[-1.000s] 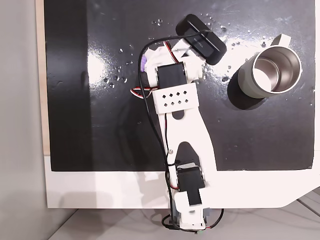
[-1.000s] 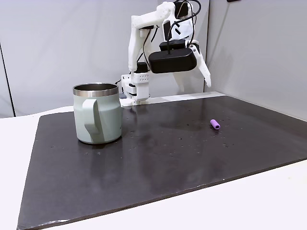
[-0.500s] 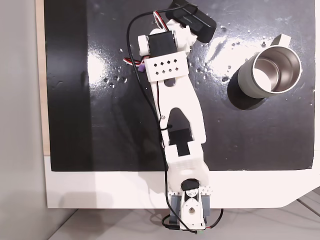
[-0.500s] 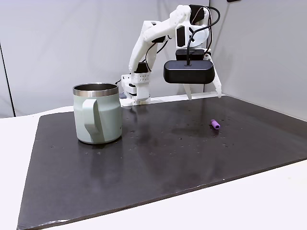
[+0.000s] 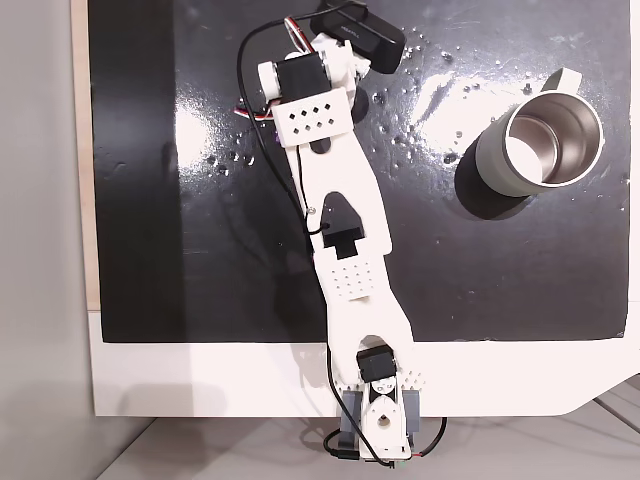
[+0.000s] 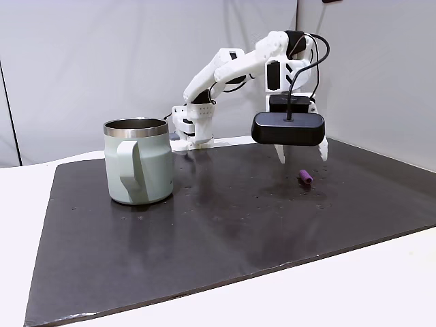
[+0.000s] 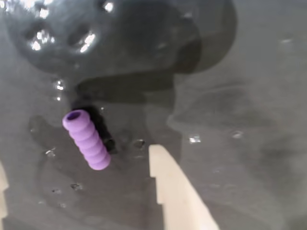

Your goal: Grasp a pengrip and put it in the cup.

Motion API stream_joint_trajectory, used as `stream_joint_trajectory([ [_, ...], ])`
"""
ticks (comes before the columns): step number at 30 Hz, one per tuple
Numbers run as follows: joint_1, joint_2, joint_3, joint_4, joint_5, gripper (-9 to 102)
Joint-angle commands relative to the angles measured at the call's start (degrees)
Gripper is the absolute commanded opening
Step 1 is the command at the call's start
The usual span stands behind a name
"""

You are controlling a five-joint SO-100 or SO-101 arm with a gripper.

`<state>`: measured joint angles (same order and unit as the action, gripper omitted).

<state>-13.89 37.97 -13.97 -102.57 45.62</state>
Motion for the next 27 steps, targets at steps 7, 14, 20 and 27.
stream_joint_trajectory([
  [7, -3.8, -6.2, 6.9, -0.4, -1.8, 31],
  [14, -4.8, -11.2, 9.0, -0.4, -2.5, 30],
  [20, -4.3, -13.8, 9.1, -0.4, -2.5, 23],
  [27, -2.6, -14.9, 11.0, -0.4, -2.5, 5],
])
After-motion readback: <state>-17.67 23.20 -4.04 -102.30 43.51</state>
